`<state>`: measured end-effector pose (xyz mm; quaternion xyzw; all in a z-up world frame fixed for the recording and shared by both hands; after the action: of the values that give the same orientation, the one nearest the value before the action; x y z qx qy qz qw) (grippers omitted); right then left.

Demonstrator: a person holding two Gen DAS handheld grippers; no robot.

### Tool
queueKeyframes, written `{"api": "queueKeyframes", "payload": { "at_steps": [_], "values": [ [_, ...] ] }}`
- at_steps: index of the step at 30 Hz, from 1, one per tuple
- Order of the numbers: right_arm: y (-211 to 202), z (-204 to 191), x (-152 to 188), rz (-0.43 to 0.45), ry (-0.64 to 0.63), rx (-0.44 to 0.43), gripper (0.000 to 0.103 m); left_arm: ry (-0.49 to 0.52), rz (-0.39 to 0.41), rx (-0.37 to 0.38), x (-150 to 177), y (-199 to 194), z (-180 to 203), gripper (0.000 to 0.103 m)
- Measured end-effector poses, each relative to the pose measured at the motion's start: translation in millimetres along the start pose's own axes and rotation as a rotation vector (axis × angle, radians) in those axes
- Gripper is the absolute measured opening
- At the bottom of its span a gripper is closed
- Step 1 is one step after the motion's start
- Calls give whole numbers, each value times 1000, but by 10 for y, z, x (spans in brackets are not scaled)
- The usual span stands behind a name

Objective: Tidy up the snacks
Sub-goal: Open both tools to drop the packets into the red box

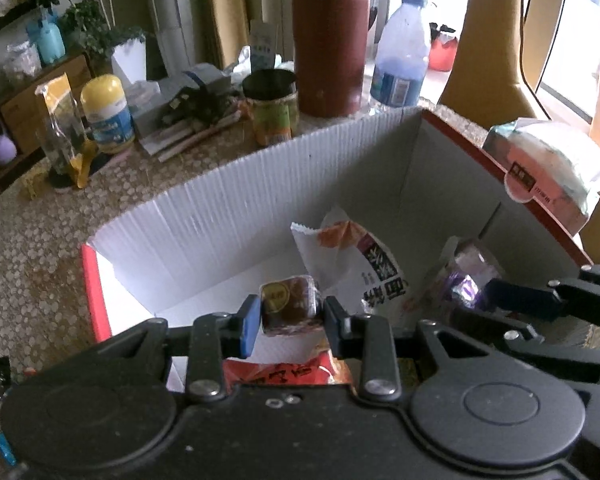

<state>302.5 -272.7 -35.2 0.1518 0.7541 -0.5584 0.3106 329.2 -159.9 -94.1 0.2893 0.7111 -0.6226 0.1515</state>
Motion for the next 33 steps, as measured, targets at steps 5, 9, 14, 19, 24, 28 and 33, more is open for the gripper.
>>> {"api": "queueKeyframes", "payload": {
  "at_steps": [5, 9, 14, 19, 24, 28, 33],
  "values": [
    [3, -3, -6, -2, 0, 4, 27, 6, -32, 6, 27, 80, 7, 32],
    [-1, -1, -5, -2, 9, 5, 27, -1, -39, 4, 44, 95, -9, 34],
    [-26, -2, 5, 1, 17, 3, 29, -15, -33, 14, 47, 55, -44, 42],
    [-96, -26, 12, 19, 15, 0, 49, -20, 0, -1, 63, -55, -70, 62],
    [-214, -67, 12, 42, 15, 1, 50, -33, 22, 3, 80, -191, -112, 64],
    [-314, -117, 19, 51, 11, 8, 58, -36, 47, -1, 102, -327, -164, 73],
    [-460, -177, 40, 75, 17, 5, 59, -39, 82, 2, 149, -532, -228, 76]
  ]
}}
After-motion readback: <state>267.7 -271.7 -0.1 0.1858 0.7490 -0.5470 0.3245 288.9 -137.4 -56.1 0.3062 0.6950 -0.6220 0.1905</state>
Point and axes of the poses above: each gripper's, at about its wrist camera, not at the fingertips, and y roughly the way its jaws point, z to its right, x to its underside, the point moved 2 cm from there along y, roughly the way its jaws point, and after that the axes turned 11 degrees about -x, right-handed, at the moved point
